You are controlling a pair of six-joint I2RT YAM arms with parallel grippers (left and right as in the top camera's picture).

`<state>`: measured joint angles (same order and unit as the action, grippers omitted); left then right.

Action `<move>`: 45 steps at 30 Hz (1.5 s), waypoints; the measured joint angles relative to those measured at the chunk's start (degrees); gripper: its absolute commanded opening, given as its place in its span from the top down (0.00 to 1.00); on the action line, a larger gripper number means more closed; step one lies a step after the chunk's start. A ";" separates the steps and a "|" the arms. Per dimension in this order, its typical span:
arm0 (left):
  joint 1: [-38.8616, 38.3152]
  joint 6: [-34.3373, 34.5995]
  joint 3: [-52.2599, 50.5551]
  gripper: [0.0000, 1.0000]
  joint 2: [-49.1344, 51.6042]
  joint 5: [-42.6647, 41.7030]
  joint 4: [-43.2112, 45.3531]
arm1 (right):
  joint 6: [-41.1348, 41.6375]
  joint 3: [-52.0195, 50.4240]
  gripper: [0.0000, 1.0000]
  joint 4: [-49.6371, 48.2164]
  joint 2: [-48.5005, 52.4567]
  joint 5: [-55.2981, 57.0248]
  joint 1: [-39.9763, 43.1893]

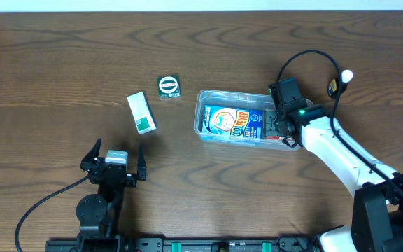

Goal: Pack container
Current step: 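Carry the red packet with the right gripper into the container's right end, then lower the red packet into the container and release it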

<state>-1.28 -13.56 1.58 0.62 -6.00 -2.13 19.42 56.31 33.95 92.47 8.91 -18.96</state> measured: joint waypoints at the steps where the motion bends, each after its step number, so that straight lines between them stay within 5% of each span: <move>1: 0.00 0.00 0.00 0.02 0.00 0.00 -0.02 | 0.15 0.00 0.36 -0.09 0.02 0.00 0.04; 14: 0.00 0.00 0.00 0.02 0.00 0.00 0.00 | 2.60 0.00 0.32 -1.68 0.07 0.17 0.04; 20: 0.00 0.00 0.00 0.02 0.00 0.00 0.00 | 3.13 0.00 0.14 -1.66 0.07 0.17 0.04; 39: 0.00 0.00 0.00 0.02 0.00 0.00 0.00 | 0.46 0.00 0.16 0.39 0.07 0.09 3.52; 41: 0.00 0.00 0.00 0.02 0.00 0.00 0.00 | -0.61 0.00 0.27 0.63 0.07 -0.02 4.74; 45: 0.00 0.00 0.00 0.02 0.00 0.00 0.00 | -4.00 0.00 0.68 0.70 0.07 -2.60 7.76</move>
<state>-1.28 -13.56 1.58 0.62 -6.00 -2.13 15.42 56.31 34.65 92.53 6.31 -11.20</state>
